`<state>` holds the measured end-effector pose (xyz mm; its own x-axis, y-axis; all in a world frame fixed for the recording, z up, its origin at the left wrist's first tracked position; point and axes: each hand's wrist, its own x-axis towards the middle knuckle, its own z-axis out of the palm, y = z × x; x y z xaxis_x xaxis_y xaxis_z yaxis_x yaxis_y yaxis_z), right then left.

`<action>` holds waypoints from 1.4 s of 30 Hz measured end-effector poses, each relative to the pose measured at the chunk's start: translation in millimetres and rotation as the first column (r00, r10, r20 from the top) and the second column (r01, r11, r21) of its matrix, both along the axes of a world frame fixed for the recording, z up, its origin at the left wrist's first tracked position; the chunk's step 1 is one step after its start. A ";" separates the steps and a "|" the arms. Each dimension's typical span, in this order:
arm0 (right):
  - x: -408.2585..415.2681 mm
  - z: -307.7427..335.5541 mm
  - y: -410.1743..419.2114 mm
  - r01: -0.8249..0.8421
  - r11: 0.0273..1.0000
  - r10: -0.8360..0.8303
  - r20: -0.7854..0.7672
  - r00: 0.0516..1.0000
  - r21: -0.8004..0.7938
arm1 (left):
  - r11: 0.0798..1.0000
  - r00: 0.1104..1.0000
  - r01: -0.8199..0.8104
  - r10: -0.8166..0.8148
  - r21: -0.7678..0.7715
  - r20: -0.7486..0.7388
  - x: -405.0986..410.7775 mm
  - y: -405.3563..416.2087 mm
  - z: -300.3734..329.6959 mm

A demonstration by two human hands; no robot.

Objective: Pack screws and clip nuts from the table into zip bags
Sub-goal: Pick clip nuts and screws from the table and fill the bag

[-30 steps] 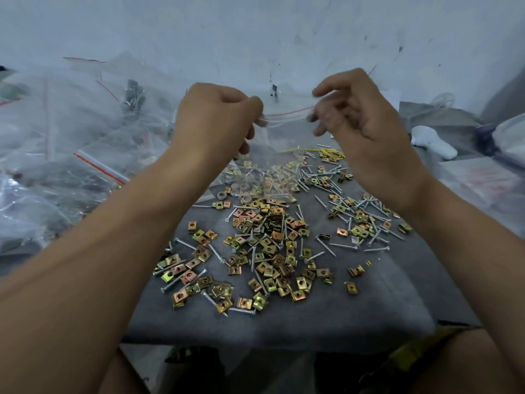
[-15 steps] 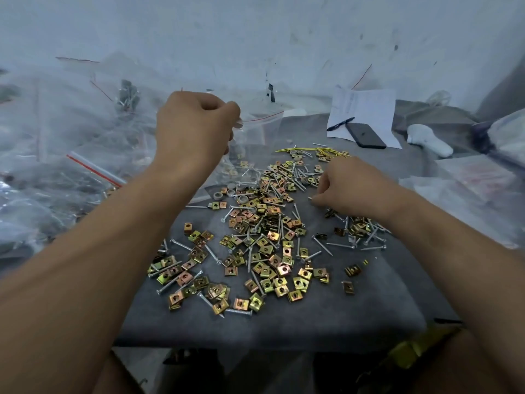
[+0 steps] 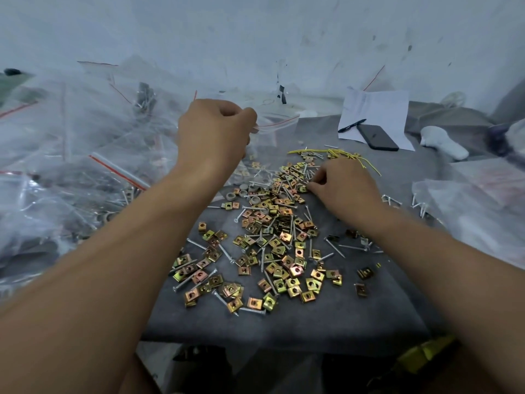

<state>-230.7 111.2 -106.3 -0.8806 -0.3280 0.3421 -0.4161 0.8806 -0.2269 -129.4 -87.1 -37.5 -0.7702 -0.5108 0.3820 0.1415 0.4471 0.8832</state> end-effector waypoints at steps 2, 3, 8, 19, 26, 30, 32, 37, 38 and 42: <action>1.8 1.2 0.9 0.022 0.999 -0.021 -0.027 0.999 0.027 | 1.000 1.000 -0.003 0.003 0.006 0.003 -0.4 -0.6 0.0; 2.6 2.5 1.3 0.031 0.999 -0.030 -0.028 0.999 0.041 | 1.000 1.000 -0.005 0.005 0.005 0.006 -0.6 -0.7 0.1; 2.0 8.8 3.1 0.080 0.990 -0.082 0.017 0.996 0.120 | 1.000 1.000 0.004 -0.004 -0.004 0.012 -0.3 -0.4 -0.7; -0.7 11.1 15.8 -0.096 0.995 0.095 0.091 0.991 0.005 | 1.000 1.000 0.012 -0.013 0.014 0.024 0.8 -2.2 -1.3; -0.2 8.3 15.6 -0.109 0.994 0.109 0.028 0.994 -0.002 | 1.000 0.999 0.014 -0.015 0.022 0.032 0.1 -0.3 -2.3; 1.7 6.1 12.6 -0.062 0.998 0.061 0.009 0.998 0.033 | 0.999 0.999 0.044 -0.045 0.009 0.032 1.2 1.4 -4.6; 0.9 7.2 12.1 -0.051 0.999 0.052 0.056 0.997 -0.010 | 0.999 0.998 0.050 -0.050 -0.003 0.031 1.9 0.0 -5.1; 3.0 41.5 28.5 -0.045 0.810 0.171 0.162 0.972 -0.585 | 0.996 0.998 0.053 -0.051 -0.075 0.034 1.8 -2.6 -4.3; 6.5 50.6 31.1 -0.094 0.730 0.225 0.109 0.968 -0.677 | 0.993 0.998 0.056 -0.053 -0.105 0.030 1.9 -1.3 -3.3; 31.5 70.8 30.5 -0.379 0.571 0.390 -0.166 0.906 -0.728 | 0.965 0.997 0.075 -0.079 -0.253 -0.005 3.7 10.3 -0.2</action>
